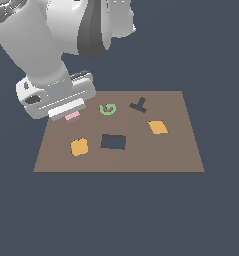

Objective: Insert a designated object into the corresponding slot on a board.

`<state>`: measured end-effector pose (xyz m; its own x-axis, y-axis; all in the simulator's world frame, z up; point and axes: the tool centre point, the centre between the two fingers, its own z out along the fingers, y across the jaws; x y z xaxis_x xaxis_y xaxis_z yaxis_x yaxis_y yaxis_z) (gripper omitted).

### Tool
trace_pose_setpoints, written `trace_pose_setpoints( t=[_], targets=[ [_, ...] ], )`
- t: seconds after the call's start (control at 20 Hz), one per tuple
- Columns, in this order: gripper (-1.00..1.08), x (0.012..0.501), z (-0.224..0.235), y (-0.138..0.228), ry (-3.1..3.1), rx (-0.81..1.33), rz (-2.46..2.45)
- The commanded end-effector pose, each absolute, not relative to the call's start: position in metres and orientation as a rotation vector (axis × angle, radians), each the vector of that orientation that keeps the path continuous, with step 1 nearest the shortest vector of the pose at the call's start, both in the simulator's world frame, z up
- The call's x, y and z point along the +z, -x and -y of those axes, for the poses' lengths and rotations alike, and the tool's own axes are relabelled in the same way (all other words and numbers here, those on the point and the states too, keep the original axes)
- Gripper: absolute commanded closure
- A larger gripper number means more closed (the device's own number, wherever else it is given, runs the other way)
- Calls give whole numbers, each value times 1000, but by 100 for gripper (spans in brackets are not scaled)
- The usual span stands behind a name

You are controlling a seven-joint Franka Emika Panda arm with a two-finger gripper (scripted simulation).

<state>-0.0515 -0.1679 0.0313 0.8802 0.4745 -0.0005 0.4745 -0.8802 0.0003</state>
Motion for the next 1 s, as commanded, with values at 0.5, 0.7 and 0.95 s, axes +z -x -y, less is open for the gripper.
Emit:
trace_pose_setpoints(
  t=[0.5,0.7,0.95],
  targets=[
    [108,36,118,-17,-2804,1,-1414],
    [108,37,91,-36,-2678,1,-1640],
    [108,39,60,-50,-2524,0,-1869]
  ],
)
